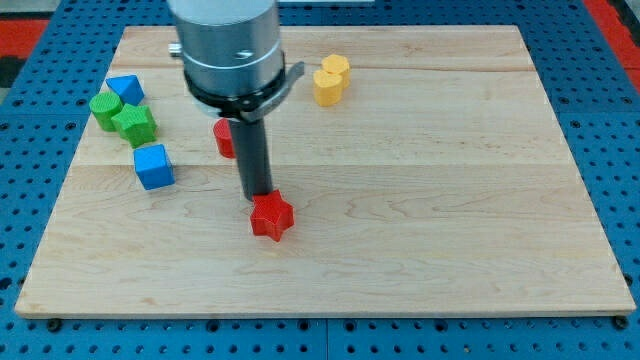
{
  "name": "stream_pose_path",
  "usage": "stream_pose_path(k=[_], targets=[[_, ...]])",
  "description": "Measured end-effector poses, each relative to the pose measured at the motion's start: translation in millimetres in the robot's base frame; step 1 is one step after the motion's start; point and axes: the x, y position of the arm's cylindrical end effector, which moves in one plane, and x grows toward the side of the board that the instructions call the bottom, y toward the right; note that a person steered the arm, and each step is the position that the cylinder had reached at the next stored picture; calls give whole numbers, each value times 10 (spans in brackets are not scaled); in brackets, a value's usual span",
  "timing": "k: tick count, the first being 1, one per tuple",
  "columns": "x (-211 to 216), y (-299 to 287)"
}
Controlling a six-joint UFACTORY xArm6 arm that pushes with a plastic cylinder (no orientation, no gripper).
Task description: Place red circle above red star
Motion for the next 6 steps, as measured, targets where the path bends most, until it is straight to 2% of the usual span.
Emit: stream_pose_path(k=[2,3,4,5,6], targets=[[-466,-711],[-1005,-537],[-972,-374],[-746,2],[-779,134]])
